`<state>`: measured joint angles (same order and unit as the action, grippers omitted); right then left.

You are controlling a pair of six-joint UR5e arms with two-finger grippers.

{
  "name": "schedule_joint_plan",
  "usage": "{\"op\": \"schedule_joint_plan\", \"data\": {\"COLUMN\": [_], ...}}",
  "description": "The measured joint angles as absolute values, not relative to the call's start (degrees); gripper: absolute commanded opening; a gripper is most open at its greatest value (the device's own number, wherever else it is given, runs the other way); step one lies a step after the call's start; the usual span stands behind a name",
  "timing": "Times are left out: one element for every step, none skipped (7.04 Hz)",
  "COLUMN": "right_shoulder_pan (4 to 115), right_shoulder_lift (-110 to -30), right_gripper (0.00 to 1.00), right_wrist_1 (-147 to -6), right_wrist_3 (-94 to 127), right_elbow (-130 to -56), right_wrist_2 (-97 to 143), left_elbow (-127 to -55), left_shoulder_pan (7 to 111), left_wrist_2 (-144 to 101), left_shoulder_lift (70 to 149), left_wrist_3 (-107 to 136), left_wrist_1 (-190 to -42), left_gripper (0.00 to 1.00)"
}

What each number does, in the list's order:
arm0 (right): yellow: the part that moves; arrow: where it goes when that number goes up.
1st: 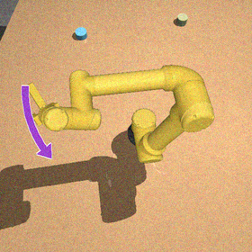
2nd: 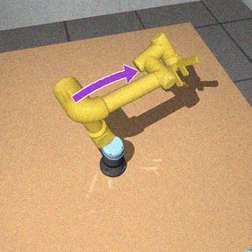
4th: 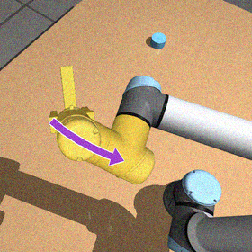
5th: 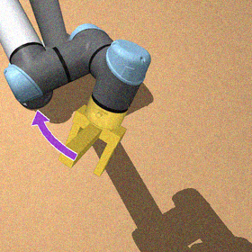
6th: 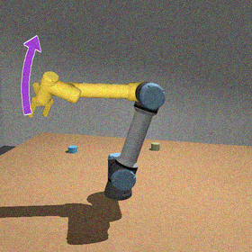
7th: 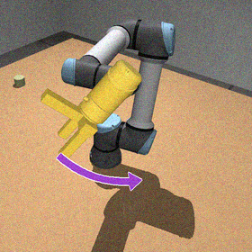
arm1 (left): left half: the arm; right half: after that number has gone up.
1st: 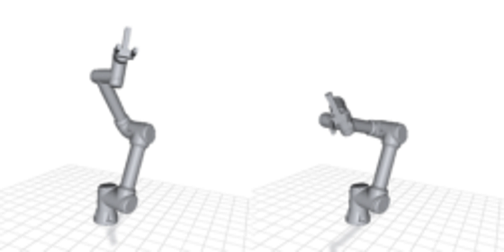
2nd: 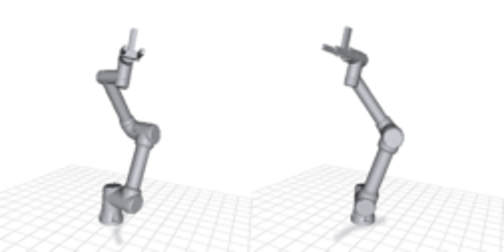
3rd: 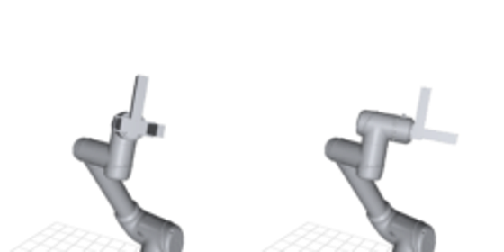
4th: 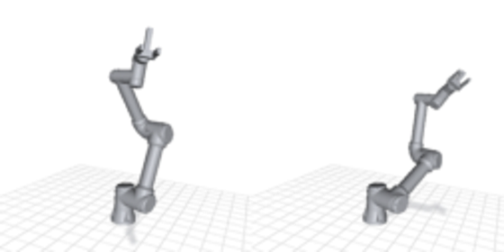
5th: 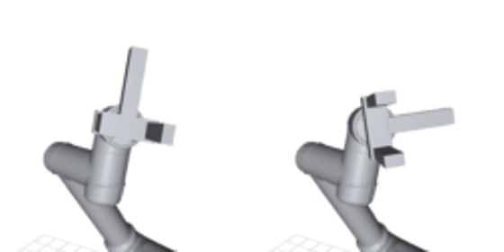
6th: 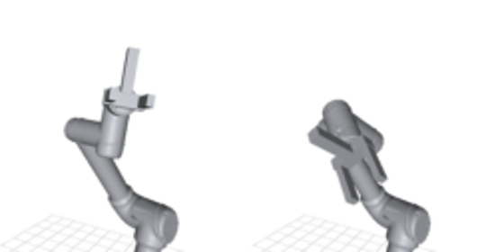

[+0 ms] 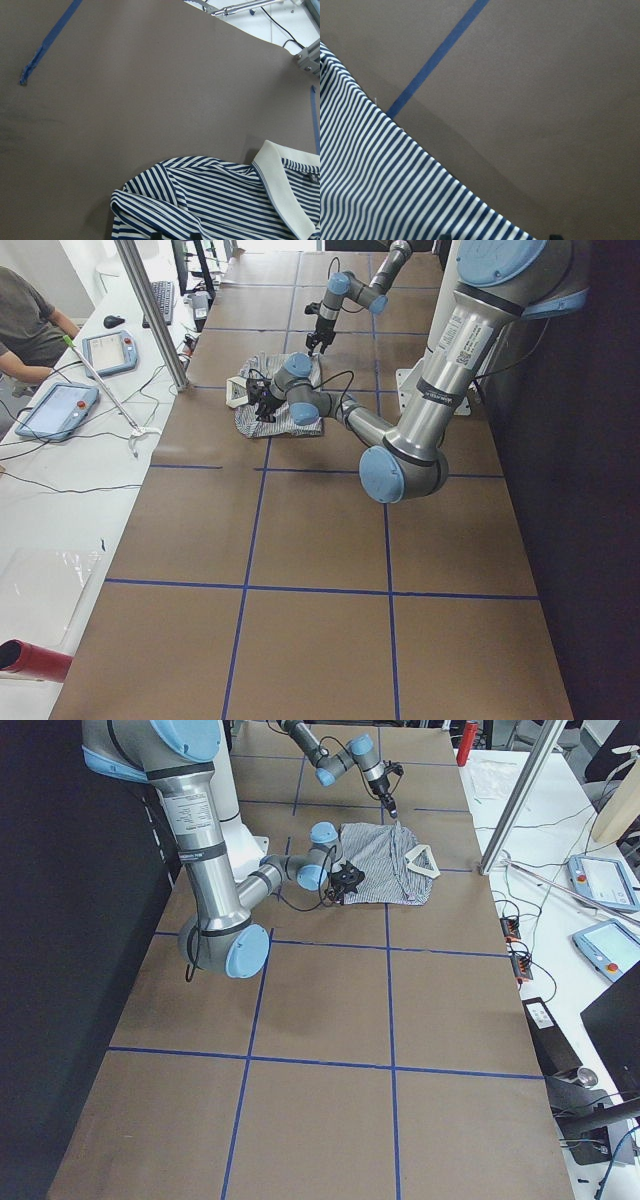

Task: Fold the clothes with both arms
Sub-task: 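Lower the right gripper to the folded shirt's side edge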

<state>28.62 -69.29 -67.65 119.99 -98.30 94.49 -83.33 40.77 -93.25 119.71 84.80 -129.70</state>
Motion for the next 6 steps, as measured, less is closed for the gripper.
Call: {"op": "schedule_joint_plan", "data": {"right_shoulder_pan": [28.5,28.4,28.4,28.5,28.5,28.5], "right_shoulder_lift": [-69.4,-69.4,-69.5,-69.5,-69.6,-69.9], "right_gripper": [0.54,0.17,0.0,0.0,0.0,0.0], "right_wrist_1": [-67.7,-67.7,-67.7,-67.8,-67.7,-67.7], "right_wrist_3": [120.0,120.1,120.1,120.2,120.3,120.3], "right_elbow": [-98.3,-98.3,-98.4,-98.6,-98.8,-99.2], "right_wrist_2": [94.3,94.2,94.1,94.0,93.9,93.8], "left_elbow": [-83.3,-83.2,-83.1,-83.0,-83.0,-83.0], "left_shoulder_pan": [40.8,40.8,40.8,40.8,40.8,40.7], "left_wrist_2": [-93.3,-93.3,-93.3,-93.3,-93.3,-93.3], "left_shoulder_lift": [119.7,119.7,119.7,119.7,119.7,119.7], "left_wrist_3": [84.8,84.7,84.7,84.7,84.7,84.7], "left_wrist_1": [-129.7,-129.7,-129.6,-129.6,-129.7,-129.7], "left_gripper": [0.3,0.3,0.3,0.3,0.3,0.3]}}
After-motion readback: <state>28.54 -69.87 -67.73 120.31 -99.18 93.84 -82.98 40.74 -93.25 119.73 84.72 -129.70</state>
